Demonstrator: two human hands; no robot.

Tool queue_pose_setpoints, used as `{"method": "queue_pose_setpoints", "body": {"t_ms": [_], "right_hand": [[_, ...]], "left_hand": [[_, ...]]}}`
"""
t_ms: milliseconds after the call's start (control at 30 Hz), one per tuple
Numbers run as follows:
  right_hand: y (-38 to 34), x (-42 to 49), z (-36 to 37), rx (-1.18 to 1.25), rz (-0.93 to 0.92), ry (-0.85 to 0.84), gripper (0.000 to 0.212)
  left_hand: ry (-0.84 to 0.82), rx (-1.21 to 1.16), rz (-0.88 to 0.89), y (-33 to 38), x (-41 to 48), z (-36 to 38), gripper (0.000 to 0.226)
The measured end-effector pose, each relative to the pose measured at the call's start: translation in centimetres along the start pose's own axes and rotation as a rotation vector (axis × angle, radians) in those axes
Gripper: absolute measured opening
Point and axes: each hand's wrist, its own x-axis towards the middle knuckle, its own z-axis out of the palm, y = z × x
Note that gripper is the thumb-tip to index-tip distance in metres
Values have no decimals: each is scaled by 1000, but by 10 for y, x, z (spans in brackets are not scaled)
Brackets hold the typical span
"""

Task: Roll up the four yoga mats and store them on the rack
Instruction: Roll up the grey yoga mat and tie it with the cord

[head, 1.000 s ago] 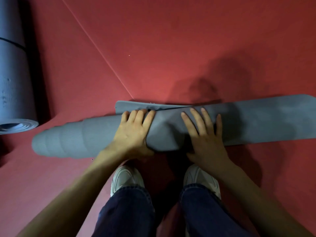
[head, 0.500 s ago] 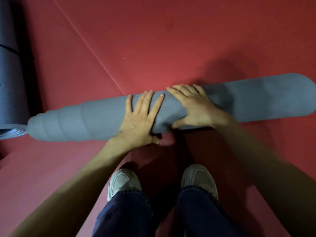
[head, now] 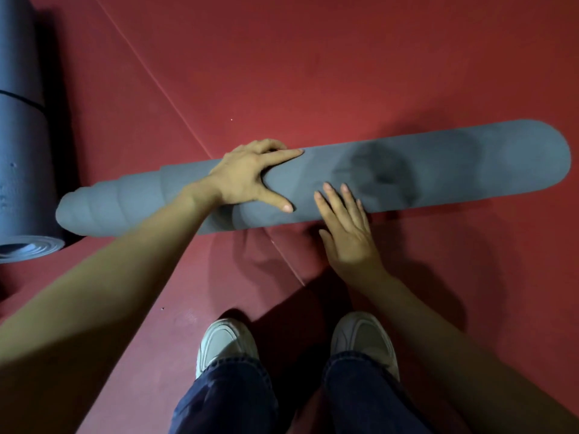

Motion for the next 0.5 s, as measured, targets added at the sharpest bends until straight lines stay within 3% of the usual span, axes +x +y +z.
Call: {"method": "queue_pose_setpoints", "body": {"t_ms": [133,233,367,433,500], "right_hand": [[17,-20,1,126,92,103,36],[22,-25,4,340,531,22,33],[19,6,-9,1013,1006,20,29],[18,30,-19,1293,1120,-11,57],[20,49,-26,1429,1142,-36,116]], "left_hand": [[104,-73,-18,-16,8,-5,89],[165,90,-63,-15,12,-4,68],[75,155,-219,-10,23,-9,53],[-6,150,-313,-4,31,-15,62],[-112,190,-395,5,39,-19,87]]}}
